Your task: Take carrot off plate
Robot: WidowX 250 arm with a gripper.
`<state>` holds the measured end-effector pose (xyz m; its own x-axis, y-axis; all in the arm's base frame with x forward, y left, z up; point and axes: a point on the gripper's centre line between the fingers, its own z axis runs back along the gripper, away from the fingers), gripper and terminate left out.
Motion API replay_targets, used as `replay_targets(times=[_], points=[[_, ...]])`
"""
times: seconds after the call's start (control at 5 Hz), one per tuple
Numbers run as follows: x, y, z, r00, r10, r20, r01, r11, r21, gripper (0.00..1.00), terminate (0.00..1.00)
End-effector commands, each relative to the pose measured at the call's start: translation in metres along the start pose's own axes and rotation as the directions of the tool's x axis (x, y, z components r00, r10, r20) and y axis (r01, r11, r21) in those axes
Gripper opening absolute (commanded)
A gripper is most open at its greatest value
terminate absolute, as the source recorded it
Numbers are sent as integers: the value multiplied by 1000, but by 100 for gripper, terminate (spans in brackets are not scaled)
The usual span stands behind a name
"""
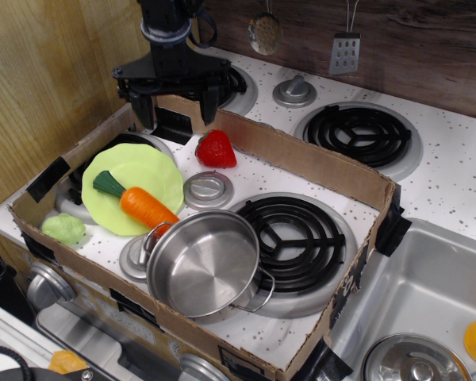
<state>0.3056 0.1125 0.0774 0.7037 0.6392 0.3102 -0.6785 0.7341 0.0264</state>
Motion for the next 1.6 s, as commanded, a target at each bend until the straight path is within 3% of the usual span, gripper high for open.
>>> replay_targets(times=[0.0, 0.2, 0.4, 0.6, 0.8, 1.0, 1.4], points=[[-22, 36, 23, 944, 313, 103, -322, 943, 87, 100, 0], [-35, 44, 27, 903, 401, 156, -418, 904, 95, 100, 0], [-40, 51, 22, 834, 528, 162, -544, 836, 76, 100, 0], [-40, 55, 10, 771, 625, 120, -635, 769, 71, 100, 0], [-45, 57, -3, 695, 709, 120, -717, 696, 34, 100, 0], [-52, 61, -16, 674, 732, 102, -737, 676, 13, 100, 0], [-50, 52, -39, 672, 736, 80, -738, 675, -12, 100, 0]])
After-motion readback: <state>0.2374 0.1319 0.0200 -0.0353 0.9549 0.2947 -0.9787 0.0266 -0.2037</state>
